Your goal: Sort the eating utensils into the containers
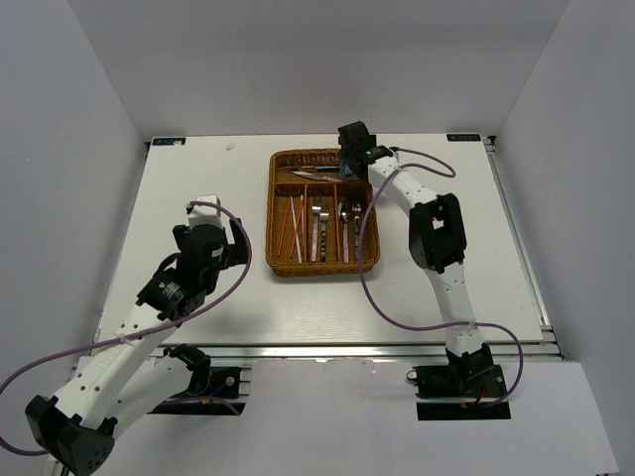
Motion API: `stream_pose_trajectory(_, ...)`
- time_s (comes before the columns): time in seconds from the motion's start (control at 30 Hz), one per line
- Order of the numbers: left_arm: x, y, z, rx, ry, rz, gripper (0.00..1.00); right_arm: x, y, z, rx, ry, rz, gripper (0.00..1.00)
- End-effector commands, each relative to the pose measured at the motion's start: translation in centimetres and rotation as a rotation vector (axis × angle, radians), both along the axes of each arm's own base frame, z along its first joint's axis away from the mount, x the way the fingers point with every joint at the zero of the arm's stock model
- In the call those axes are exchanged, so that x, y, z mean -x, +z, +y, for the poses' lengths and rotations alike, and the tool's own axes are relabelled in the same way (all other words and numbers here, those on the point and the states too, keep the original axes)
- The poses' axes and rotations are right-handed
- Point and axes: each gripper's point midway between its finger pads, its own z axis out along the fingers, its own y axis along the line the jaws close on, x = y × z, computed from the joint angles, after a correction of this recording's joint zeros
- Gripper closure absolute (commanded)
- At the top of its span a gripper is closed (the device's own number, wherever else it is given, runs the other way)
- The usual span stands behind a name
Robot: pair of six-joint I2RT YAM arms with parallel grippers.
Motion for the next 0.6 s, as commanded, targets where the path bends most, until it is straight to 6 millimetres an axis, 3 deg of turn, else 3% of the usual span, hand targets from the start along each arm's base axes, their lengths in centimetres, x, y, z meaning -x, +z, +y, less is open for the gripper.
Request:
stream_pose_trajectory(0.0,0.0,0.7,0.4,0.005,0.019,-0.026,0.02,-0.3,6.5,-0.3,-0.010,-0.013,-0.125,0.26)
stream_pose_trajectory(0.1,0.0,1.0,1.4,-0.006,0.073,-0.043,0.02,0.5,10.5,-1.7,0.030,-0.002,-0.202,0.26)
stream_pose_trajectory(0.2,0.1,1.5,2.7,-0.019,0.146,-0.062,0.02,2.8,14.2,-4.8,0.183,0.052,-0.272,0.22)
stream_pose_trajectory(0.23,0.1,1.6,3.1,-0.019,0.171,-0.067,0.02,4.4,17.7,-6.1,0.284,0.118,-0.334,0.20)
stream_pose_trajectory(0.27,0.2,1.7,3.5,-0.025,0.195,-0.072,0.02,5.5,16.2,-7.4,0.368,0.162,-0.308,0.15)
stream_pose_trajectory(0.3,0.2,1.9,4.2,-0.046,0.234,-0.078,0.02,6.2,17.3,-8.3,0.437,0.200,-0.346,0.12)
stream_pose_trajectory(0.33,0.2,2.0,4.5,-0.046,0.257,-0.081,0.02,8.0,20.6,-9.5,0.509,0.232,-0.415,0.11)
stream_pose_trajectory(0.37,0.4,2.0,5.0,-0.057,0.280,-0.080,0.02,9.4,18.8,-10.3,0.724,0.376,-0.390,0.11)
stream_pose_trajectory(0.4,0.4,2.5,5.6,-0.066,0.314,-0.093,0.02,10.3,19.3,-11.1,0.824,0.425,-0.399,0.11)
stream_pose_trajectory(0.43,0.5,2.7,5.8,-0.067,0.330,-0.099,0.02,12.4,21.4,-12.4,0.907,0.447,-0.422,0.11)
stream_pose_trajectory(0.47,0.5,3.0,6.1,-0.069,0.343,-0.105,0.02,13.7,21.5,-13.6,1.060,0.523,-0.415,0.10)
stream_pose_trajectory(0.5,0.6,3.3,6.4,-0.074,0.358,-0.110,0.02,15.1,19.0,-14.6,1.137,0.584,-0.359,0.10)
stream_pose_trajectory(0.53,0.7,4.2,7.0,-0.077,0.390,-0.130,0.02,17.3,21.0,-16.0,1.194,0.583,-0.392,0.11)
stream_pose_trajectory(0.57,0.8,4.5,7.3,-0.089,0.404,-0.131,0.02,18.8,20.7,-16.9,1.308,0.646,-0.385,0.11)
